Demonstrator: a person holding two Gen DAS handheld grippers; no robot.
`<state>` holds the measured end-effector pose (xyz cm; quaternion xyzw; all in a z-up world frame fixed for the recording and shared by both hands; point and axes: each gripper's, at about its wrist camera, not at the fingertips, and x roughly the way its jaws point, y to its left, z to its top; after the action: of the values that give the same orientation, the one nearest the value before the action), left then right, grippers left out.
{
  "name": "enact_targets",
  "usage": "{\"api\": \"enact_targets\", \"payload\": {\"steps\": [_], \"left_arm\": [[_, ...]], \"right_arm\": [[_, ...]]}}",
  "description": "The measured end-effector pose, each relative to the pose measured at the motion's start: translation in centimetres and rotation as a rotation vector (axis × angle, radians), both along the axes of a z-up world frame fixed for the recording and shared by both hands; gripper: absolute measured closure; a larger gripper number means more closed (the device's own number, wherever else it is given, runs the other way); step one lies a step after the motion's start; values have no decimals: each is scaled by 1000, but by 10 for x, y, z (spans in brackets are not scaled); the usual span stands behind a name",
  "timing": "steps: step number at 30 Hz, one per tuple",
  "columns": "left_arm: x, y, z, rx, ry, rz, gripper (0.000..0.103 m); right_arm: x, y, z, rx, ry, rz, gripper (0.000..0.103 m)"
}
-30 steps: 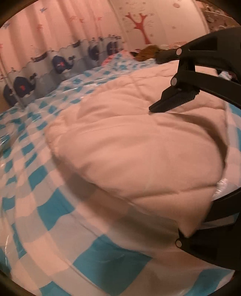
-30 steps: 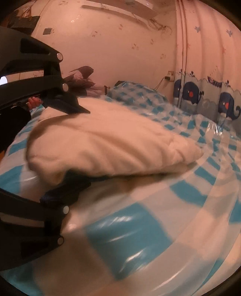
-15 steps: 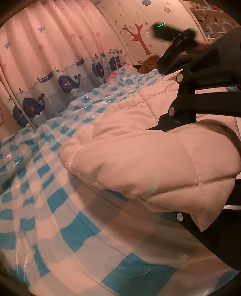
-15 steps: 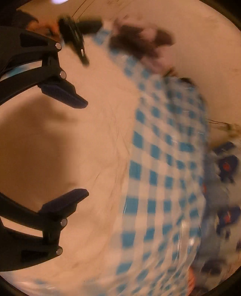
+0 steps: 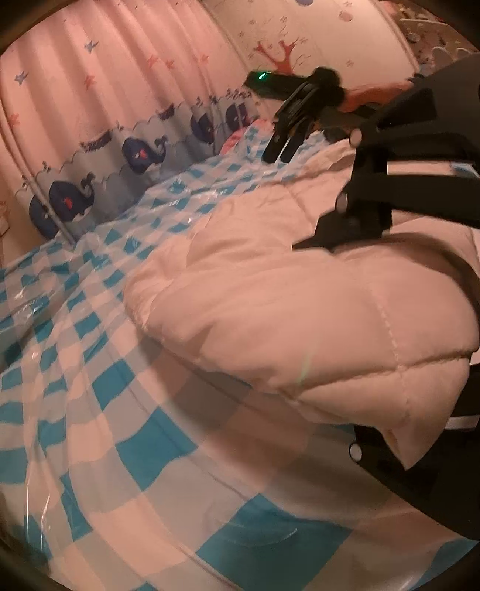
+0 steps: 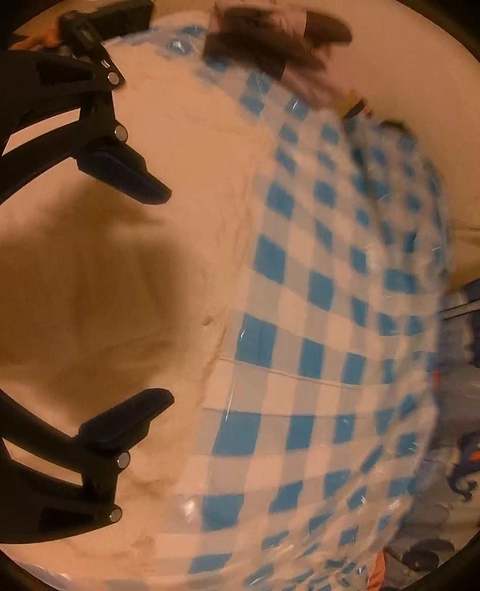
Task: Fold large clothes
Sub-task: 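Hold the jacket edge with the left gripper while the right gripper smooths the jacket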
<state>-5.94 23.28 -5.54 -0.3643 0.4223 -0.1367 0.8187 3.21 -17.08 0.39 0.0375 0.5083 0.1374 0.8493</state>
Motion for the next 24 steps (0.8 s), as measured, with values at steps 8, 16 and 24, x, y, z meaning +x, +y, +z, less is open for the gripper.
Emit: {"api": "enact_targets", "payload": {"steps": [8,16,24], "left_arm": [[17,4,-14,-12,44,43,33],[17,3,-11,-60,3,8,67],[7,3,-4,-76,-47,-8,79]], "right_arm": [[30,-7,-68,-20,159,-11,6],[-111,2,-20,-131,-61,149,5],[-137,7,-22,-78,-75,135,6]]}}
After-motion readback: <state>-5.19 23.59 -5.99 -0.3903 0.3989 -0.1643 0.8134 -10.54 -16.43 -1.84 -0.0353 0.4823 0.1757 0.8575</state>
